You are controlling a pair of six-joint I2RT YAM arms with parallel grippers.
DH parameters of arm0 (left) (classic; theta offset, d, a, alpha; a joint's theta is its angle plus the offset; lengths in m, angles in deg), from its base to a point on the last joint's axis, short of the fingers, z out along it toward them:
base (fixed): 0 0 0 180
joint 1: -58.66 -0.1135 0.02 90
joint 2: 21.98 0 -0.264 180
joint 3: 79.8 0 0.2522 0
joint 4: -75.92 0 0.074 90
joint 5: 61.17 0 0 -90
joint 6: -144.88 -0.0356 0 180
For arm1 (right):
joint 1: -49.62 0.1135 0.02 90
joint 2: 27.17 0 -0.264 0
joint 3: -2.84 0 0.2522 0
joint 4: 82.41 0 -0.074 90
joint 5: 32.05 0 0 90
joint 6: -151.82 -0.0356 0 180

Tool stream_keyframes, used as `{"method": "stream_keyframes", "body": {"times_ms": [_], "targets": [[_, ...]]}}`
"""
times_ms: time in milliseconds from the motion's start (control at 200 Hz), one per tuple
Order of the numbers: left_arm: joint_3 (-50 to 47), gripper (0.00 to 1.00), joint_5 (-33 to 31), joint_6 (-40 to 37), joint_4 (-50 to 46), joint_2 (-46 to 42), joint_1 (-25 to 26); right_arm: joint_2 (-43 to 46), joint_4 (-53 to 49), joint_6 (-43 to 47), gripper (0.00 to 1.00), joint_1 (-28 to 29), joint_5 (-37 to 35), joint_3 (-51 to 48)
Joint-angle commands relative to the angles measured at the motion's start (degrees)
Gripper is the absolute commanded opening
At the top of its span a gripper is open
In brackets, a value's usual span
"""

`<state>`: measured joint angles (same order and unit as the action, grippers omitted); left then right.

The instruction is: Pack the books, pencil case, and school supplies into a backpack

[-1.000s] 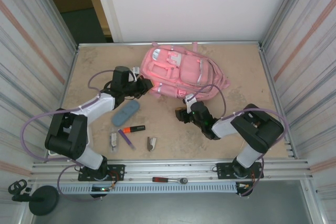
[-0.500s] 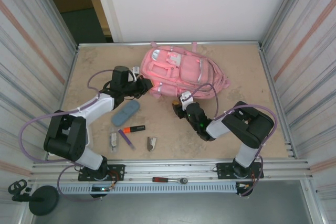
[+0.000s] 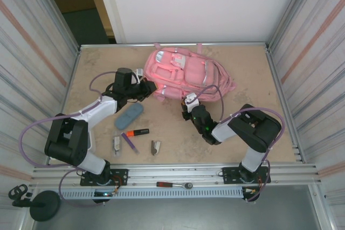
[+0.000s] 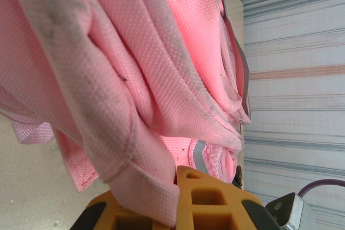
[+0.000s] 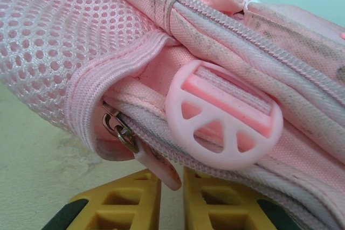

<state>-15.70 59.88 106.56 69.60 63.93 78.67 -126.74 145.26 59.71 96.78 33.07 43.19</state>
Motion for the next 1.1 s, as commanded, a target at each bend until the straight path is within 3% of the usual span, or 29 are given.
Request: {"method": "stream_keyframes", "body": {"times_ms": [0, 200, 371, 576, 867, 1092], "targets": [[1.0, 0.00, 2.7, -1.8, 3.7, -4.2, 0.5, 1.9, 3.2, 1.5, 0.14, -0.5, -0.8, 0.2], [0.5, 0.00, 2.7, -1.8, 4.0, -4.0, 0.5, 1.7, 3.2, 1.4, 0.29, -0.5, 0.0, 0.5], [0.1, 0.00, 2.8, -1.7, 4.4, -3.8, 0.5, 1.7, 2.6, 1.6, 0.30, -0.5, 0.5, 1.2], [0.0, 0.00, 2.6, -1.6, 4.5, -3.5, 0.5, 2.4, 1.8, 1.8, 0.21, -0.7, 2.1, 1.8], [-0.5, 0.00, 1.9, -1.8, 4.4, -3.2, 0.0, 5.3, -0.3, 0.1, 0.00, -1.6, 1.6, -1.8], [-0.2, 0.00, 1.7, -2.4, 3.8, -3.3, -1.1, 7.1, -1.7, -1.3, 0.00, -1.9, -0.6, -6.1]]}}
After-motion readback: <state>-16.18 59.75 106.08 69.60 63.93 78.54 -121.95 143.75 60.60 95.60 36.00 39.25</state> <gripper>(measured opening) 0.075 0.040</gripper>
